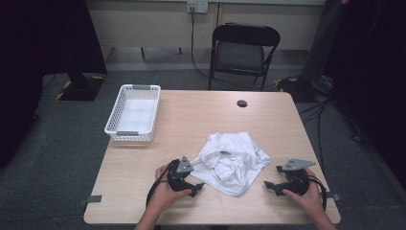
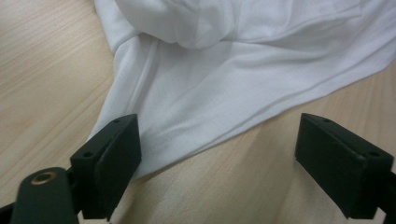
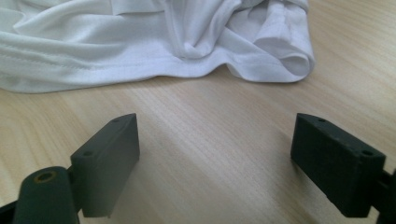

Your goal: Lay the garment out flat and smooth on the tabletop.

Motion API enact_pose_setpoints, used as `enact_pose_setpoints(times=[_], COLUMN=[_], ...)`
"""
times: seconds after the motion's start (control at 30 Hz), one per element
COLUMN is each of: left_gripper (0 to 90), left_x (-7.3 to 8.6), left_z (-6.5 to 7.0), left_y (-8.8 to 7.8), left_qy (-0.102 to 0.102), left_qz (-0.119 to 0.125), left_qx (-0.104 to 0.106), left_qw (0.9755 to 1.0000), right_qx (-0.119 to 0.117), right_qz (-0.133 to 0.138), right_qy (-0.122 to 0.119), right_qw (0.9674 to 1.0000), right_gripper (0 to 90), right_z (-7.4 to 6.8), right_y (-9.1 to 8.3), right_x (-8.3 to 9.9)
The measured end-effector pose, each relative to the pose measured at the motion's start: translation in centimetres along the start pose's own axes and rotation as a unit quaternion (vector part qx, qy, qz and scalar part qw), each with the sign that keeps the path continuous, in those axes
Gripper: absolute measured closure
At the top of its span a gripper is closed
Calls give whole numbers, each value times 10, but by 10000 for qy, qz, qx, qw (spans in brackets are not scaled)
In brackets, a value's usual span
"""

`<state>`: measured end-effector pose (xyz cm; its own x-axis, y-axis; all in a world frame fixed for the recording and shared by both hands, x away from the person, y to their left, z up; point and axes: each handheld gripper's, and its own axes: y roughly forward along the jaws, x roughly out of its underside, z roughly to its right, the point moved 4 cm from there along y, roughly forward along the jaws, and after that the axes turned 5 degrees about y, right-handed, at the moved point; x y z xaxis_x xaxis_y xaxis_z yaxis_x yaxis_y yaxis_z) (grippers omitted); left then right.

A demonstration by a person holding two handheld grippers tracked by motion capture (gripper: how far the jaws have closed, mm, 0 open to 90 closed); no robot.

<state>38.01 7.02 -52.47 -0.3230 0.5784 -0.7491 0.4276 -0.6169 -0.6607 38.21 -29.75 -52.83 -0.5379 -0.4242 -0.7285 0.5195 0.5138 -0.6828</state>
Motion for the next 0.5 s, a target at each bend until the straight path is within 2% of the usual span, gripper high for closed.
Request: enact_pose_setpoints(times=[0.07, 0.1, 0.13, 0.17, 0.27, 0.3, 0.37, 0.47, 0.5], left_gripper=[144, 143, 142, 143, 166, 182, 205, 233, 273], left_x=[-2, -6, -6, -12, -18, -24, -28, -30, -32], left_z=[0, -1, -1, -2, -5, -7, -9, -11, -14], left_y=[-1, -3, -3, -4, -3, -2, 0, 3, 5], left_qy=[-68, -34, -34, -39, -89, -132, -174, -159, -166], left_qz=[62, 118, 118, 192, 251, 353, 384, 360, 414], left_qx=[-18, -11, -11, -18, -65, -113, -174, -207, -209], left_qw=[10000, 9999, 9999, 9998, 9996, 9992, 9990, 9990, 9988], right_qx=[-32, -180, -180, -297, -430, -456, -459, -531, -577], right_qz=[48, 172, 172, 272, 395, 443, 493, 517, 544], right_qy=[-9, 37, 37, 80, 136, 37, -71, -58, -99], right_qw=[10000, 9997, 9997, 9992, 9982, 9980, 9977, 9972, 9968], right_gripper=[170, 219, 219, 284, 333, 385, 420, 450, 504], right_z=[-1, -2, -2, -3, -3, -5, -8, -10, -11], right_y=[-1, -3, -3, -4, -3, -1, 2, 5, 9], right_x=[-2, -8, -8, -14, -22, -29, -38, -44, -49])
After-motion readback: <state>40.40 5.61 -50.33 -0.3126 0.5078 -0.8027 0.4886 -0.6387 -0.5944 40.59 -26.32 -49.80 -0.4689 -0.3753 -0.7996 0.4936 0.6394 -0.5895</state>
